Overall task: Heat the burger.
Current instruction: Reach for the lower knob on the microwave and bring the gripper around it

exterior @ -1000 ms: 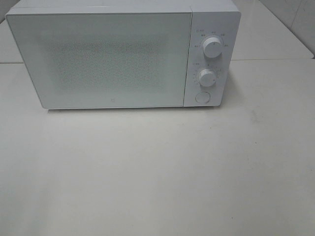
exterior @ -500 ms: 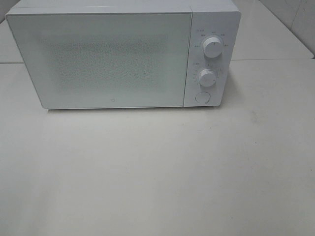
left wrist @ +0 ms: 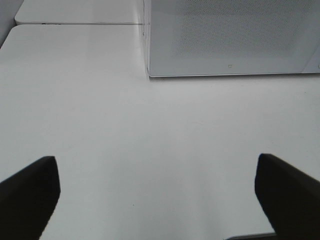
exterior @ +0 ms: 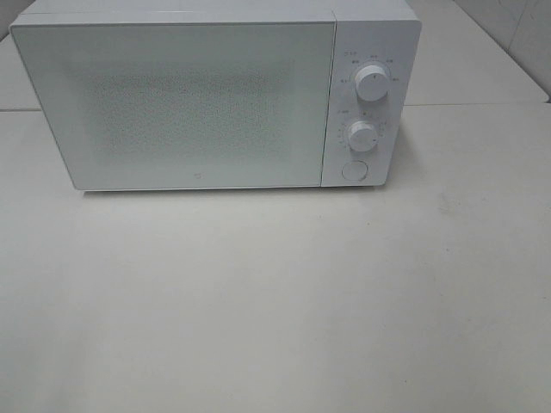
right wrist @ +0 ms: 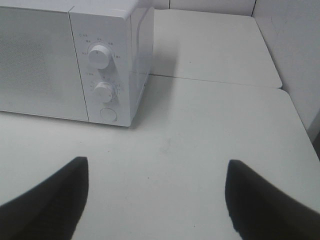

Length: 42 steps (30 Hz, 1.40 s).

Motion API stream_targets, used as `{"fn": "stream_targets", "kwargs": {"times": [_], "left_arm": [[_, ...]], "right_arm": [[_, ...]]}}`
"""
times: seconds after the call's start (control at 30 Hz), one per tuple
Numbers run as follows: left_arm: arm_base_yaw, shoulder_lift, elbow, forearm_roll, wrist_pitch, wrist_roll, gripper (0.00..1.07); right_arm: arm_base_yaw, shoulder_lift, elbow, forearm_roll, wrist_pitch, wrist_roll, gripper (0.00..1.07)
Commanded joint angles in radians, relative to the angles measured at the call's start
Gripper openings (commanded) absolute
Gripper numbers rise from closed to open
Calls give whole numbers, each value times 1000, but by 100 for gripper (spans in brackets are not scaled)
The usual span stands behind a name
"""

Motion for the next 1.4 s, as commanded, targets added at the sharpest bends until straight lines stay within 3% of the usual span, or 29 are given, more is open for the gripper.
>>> {"fn": "stream_targets", "kwargs": {"times": [0.03,0.53,1.1,1.2,1.4], "left_arm": [[0,-24,2,-8,-12,-6,98],[0,-24,2,-8,-12,-6,98],[0,-24,2,-8,-12,-6,98],[0,-24,2,-8,-12,-6,98],[0,-24,2,-8,-12,-6,98]], "right_arm": [[-4,60,13,-1,-91,10,74],[-4,278,18,4,-348,10,74],[-4,632,18,-1,-605,10,74],[-4,678,31,-1,-650,10,74],[-4,748,161,3,-973,10,74]]}}
